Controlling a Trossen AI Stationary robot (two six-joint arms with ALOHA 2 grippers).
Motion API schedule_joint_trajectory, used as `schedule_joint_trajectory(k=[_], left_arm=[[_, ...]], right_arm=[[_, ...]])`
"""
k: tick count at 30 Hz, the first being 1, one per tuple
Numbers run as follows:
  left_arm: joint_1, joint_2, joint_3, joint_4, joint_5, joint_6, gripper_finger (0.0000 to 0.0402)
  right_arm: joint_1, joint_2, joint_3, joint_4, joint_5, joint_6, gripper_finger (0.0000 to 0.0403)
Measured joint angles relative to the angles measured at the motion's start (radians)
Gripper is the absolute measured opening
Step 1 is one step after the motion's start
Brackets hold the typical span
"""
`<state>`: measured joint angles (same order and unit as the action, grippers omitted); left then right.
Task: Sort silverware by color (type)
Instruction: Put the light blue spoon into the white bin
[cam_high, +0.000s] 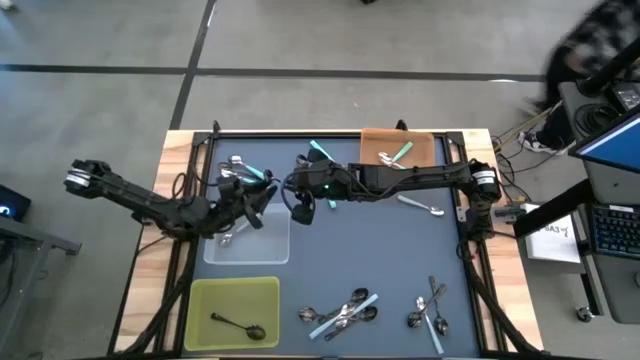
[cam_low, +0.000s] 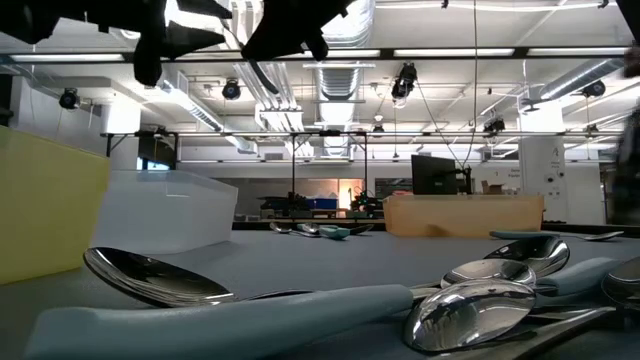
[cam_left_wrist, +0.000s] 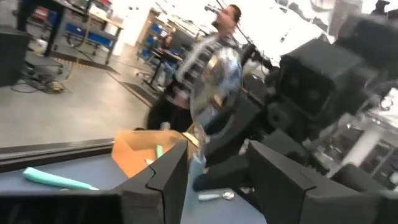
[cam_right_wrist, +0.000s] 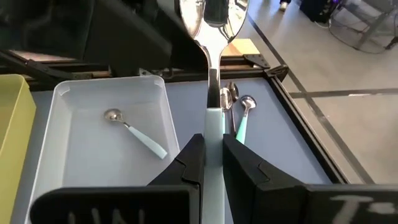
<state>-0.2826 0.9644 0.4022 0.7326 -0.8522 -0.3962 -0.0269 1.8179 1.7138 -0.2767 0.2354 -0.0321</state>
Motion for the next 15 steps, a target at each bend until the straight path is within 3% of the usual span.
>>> schedule_joint_trajectory(k=[9,12,15], left_arm=[[0.066,0.062,0.033,-0.004,-0.003,0.022,0.0148],[0.077,0.061,0.041,-0.022,-0.013,0.041,0.0122],[0.078,0.051,0.04,-0.025,-0.029,0.039,0.0072]], right_arm=[[0.001,0.0,0.0,0.016,-0.007,-0.014,0.0027],[0.001,0.001,0.0,0.016,-0.007,-0.014,0.0027],[0.0,0.002,0.0,0.02,-0.005,-0.02,0.0027]])
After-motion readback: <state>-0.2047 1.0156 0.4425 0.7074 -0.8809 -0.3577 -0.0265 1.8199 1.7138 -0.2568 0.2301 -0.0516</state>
